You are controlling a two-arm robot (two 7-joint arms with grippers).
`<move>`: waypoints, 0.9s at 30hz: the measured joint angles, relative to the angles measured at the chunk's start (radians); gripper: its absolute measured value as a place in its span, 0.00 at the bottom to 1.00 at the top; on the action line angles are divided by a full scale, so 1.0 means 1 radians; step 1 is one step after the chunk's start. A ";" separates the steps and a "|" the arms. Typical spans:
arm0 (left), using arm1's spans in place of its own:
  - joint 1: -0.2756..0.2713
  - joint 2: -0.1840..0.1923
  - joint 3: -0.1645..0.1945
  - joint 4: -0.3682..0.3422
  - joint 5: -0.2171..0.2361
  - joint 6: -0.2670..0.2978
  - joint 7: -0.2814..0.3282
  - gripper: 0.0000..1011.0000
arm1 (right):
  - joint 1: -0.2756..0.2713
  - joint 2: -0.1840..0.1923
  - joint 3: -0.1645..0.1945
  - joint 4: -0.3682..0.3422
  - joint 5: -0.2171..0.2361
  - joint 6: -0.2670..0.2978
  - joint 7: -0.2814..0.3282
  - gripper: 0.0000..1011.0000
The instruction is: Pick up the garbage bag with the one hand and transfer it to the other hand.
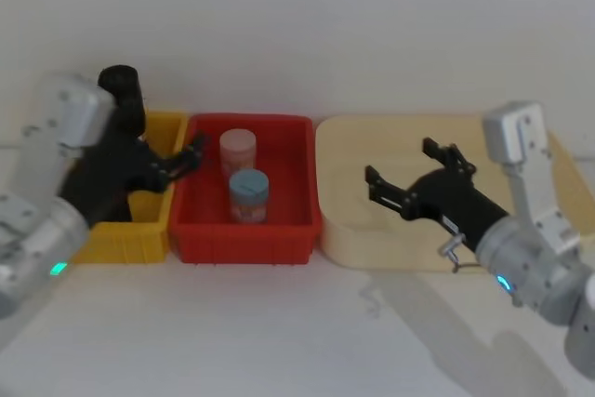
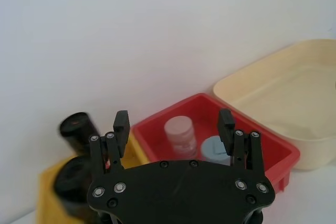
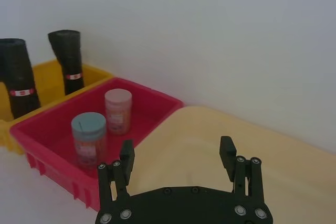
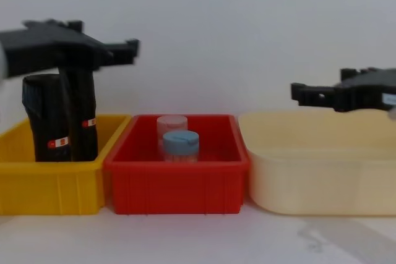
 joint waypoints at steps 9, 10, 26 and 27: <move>0.118 0.099 -0.177 -0.106 -0.097 0.059 -0.049 0.99 | 0.125 -0.011 -0.054 0.050 -0.019 0.084 0.069 0.99; 0.141 0.115 -0.212 -0.116 -0.114 0.067 -0.057 0.99 | 0.134 -0.013 -0.058 0.055 -0.020 0.091 0.075 0.99; 0.243 0.188 -0.374 -0.097 -0.213 0.104 -0.147 0.99 | 0.268 -0.069 -0.119 0.144 -0.019 0.167 0.134 0.99; 0.241 0.188 -0.374 -0.090 -0.215 0.103 -0.151 0.99 | 0.271 -0.071 -0.121 0.147 -0.019 0.169 0.135 0.99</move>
